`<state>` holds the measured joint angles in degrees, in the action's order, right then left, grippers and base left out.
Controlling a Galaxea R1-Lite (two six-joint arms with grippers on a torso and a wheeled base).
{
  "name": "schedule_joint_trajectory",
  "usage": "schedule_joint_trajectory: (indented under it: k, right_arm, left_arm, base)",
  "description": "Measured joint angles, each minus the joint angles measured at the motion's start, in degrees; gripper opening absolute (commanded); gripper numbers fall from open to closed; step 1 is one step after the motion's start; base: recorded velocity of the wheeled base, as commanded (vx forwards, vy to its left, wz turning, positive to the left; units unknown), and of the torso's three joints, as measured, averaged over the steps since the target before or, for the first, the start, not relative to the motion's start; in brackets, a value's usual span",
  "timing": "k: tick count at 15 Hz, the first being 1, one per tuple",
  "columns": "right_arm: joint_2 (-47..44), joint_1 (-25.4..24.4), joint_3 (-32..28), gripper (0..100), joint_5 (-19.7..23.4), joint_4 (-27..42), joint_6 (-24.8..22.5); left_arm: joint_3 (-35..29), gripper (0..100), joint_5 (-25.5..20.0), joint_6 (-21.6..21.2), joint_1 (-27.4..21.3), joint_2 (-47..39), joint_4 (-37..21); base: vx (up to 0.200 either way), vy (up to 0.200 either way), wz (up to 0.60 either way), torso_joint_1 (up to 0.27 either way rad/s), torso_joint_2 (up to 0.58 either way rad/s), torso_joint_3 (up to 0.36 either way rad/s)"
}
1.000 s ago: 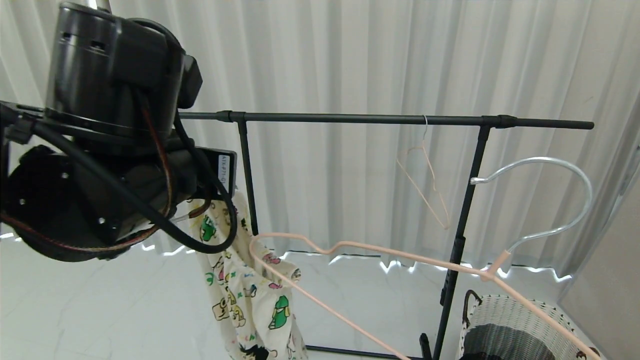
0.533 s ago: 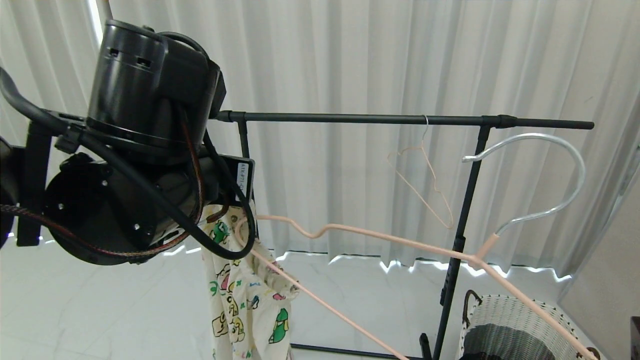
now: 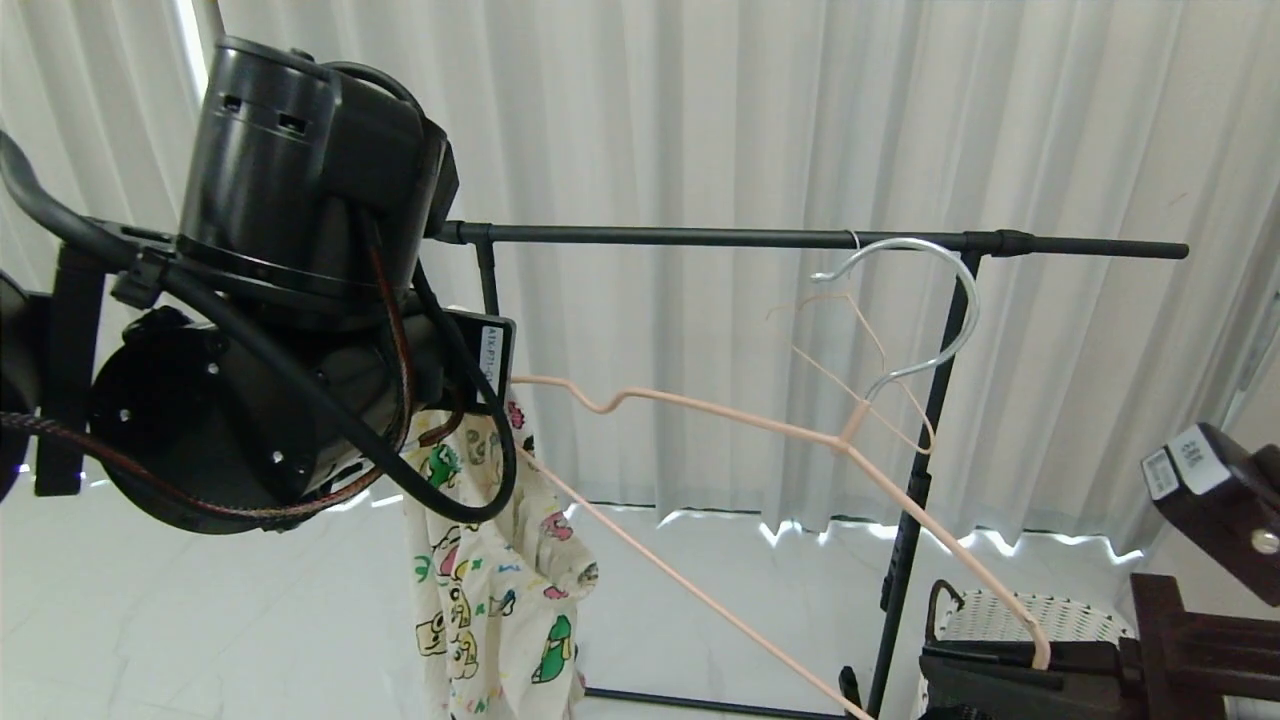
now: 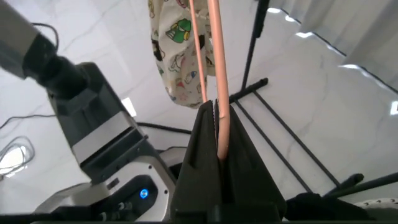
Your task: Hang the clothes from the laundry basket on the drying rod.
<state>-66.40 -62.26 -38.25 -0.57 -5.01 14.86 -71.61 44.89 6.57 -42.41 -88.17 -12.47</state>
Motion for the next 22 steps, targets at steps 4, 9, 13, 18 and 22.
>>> schedule_joint_trajectory:
  k: [4, 9, 13, 18, 22]
  right_arm:
    - [-4.85, 1.04, -1.68, 0, 0.09, -3.24, 0.0]
    - [-7.91, 0.77, -2.93, 0, 0.28, -0.11, -0.22]
    - [-9.34, -0.15, -4.08, 0, 0.41, -0.24, -0.2]
    - [-12.7, -2.35, -6.69, 0, 0.3, -0.65, 0.13]
    - [-15.29, -2.57, -8.83, 0, 0.26, -3.28, 2.24]
  left_arm:
    - [-0.09, 0, 0.0, 0.0, -2.32, -0.02, 0.0]
    - [-0.5, 0, 0.05, -0.17, -3.04, 0.28, 0.07]
    - [-1.16, 0, -0.2, -0.06, -9.74, 0.41, 0.55]
    - [-2.97, 0, -1.21, -0.12, -15.88, -0.41, 3.44]
    - [-5.4, 0, -2.5, -0.56, -19.85, -0.05, 3.44]
  base:
    - [0.0, 0.0, 0.0, 0.0, 0.0, 0.0]
    - [0.0, 0.0, 0.0, 0.0, 0.0, 0.0]
    - [0.0, 0.0, 0.0, 0.0, 0.0, 0.0]
    - [0.0, 0.0, 0.0, 0.0, 0.0, 0.0]
    - [0.0, 0.0, 0.0, 0.0, 0.0, 0.0]
